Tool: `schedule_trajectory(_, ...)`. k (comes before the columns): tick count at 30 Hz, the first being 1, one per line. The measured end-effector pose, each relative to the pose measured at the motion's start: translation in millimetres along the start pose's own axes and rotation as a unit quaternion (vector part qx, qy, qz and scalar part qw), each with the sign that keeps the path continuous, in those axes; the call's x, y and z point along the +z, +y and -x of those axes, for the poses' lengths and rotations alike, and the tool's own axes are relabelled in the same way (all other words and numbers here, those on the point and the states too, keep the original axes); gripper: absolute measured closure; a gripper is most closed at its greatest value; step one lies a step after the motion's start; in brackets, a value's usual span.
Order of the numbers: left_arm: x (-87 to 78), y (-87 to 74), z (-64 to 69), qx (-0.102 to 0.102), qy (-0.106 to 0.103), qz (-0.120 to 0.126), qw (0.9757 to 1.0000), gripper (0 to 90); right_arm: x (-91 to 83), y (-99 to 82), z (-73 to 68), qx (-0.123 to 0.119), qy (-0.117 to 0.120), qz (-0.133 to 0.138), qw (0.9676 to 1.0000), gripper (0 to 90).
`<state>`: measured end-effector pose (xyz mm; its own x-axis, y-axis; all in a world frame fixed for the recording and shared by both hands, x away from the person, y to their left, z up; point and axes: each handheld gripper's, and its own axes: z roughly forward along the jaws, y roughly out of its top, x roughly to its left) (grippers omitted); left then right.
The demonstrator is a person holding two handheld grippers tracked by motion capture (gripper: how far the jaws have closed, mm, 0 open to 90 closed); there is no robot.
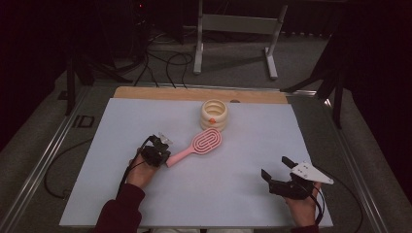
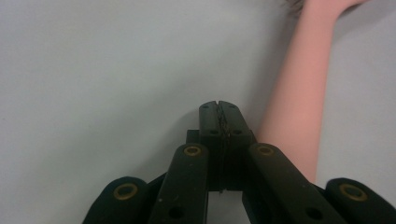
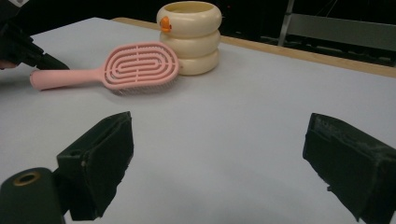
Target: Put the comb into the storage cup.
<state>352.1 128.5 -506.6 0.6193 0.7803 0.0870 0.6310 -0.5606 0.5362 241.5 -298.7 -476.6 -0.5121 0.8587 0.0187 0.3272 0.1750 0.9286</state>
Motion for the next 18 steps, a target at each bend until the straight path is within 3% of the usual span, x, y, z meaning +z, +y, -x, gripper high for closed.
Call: schedule_trajectory(18,-6.5,-7.0,16.3,-0.015,-0.045,0.004,0.9989,89.6,0.6,-0.3,-0.4,-0.001,0.001,-0.001,1.0,8.7)
